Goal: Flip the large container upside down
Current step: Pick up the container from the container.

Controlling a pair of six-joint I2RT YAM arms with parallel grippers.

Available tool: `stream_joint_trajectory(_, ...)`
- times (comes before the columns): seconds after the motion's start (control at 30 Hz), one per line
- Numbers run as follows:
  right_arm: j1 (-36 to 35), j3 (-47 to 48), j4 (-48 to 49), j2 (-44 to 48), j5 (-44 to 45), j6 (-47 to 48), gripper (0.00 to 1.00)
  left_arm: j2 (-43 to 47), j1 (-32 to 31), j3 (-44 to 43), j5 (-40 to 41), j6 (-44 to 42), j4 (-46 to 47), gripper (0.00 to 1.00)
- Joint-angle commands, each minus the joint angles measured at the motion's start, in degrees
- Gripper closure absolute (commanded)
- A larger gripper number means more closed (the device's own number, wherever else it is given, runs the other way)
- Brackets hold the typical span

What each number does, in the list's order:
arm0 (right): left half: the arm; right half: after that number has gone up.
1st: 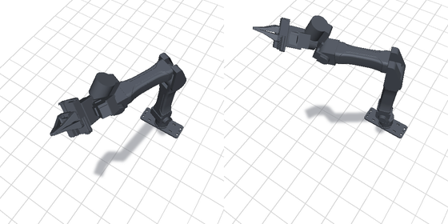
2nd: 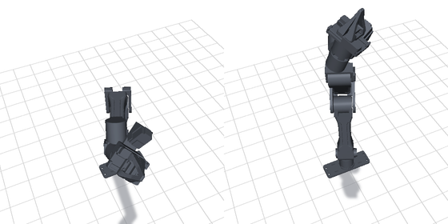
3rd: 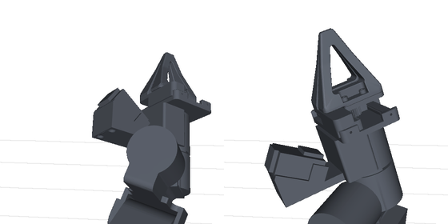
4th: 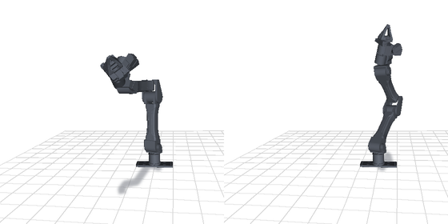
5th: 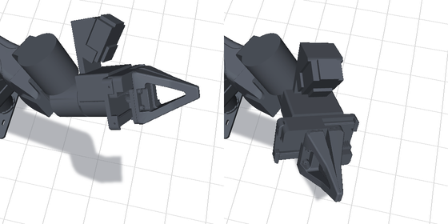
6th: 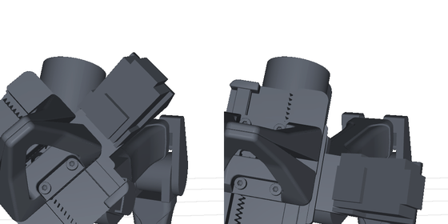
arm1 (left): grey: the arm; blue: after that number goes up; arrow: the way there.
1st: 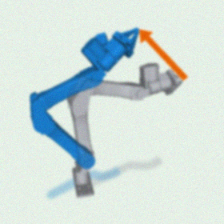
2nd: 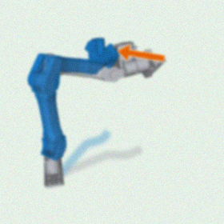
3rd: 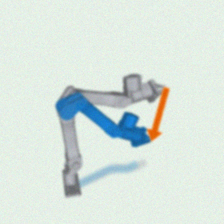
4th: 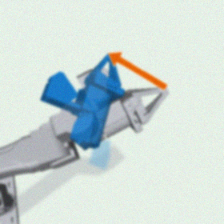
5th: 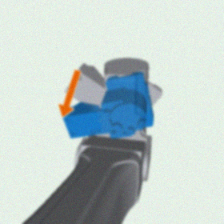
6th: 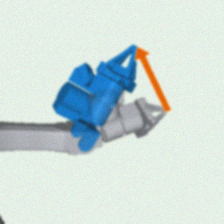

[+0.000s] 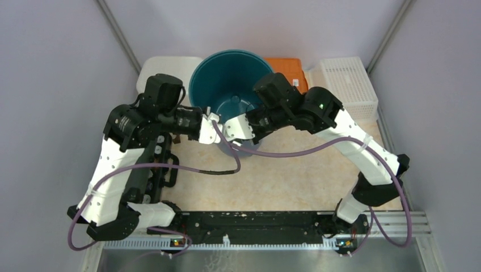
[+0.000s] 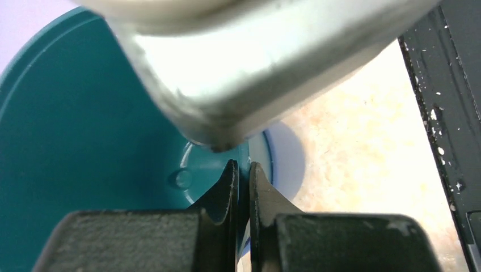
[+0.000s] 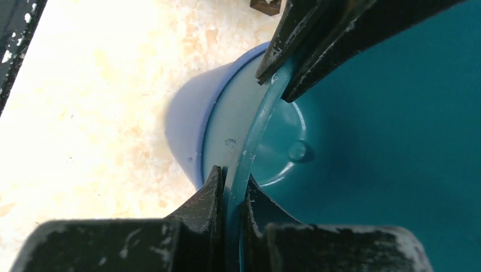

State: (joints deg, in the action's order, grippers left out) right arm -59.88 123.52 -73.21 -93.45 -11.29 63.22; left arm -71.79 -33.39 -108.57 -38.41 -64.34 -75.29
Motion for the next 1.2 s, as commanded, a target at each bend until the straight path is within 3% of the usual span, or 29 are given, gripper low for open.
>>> stream_joint_trajectory(0.0,0.02,3.08,-3.11,1.0,1.32,1.96,1.0,1.82,1.31,-2.35,0.13,1.71,9.56,0.84)
stream_joint_trajectory(0.1,0.02,3.48,-2.62,1.41,0.6,1.55,1.0,2.01,1.38,-2.78,0.95,3.0,10.71,0.58)
stream_joint_trajectory(0.2,0.02,3.62,-1.04,2.13,0.23,0.52,1.0,2.52,1.38,-2.67,2.29,4.24,12.0,0.05)
stream_joint_trajectory(0.23,0.02,3.71,-0.5,2.39,-0.09,0.25,1.0,2.65,1.35,-2.68,2.82,4.62,12.41,0.02)
stream_joint_trajectory(0.57,0.05,8.97,7.83,3.7,-2.42,-6.74,1.0,4.22,1.86,-5.15,7.28,8.63,14.72,0.01)
stream_joint_trajectory(1.17,0.33,17.07,17.8,5.94,3.4,-13.58,1.0,4.95,3.55,-14.02,3.43,8.77,11.85,0.01)
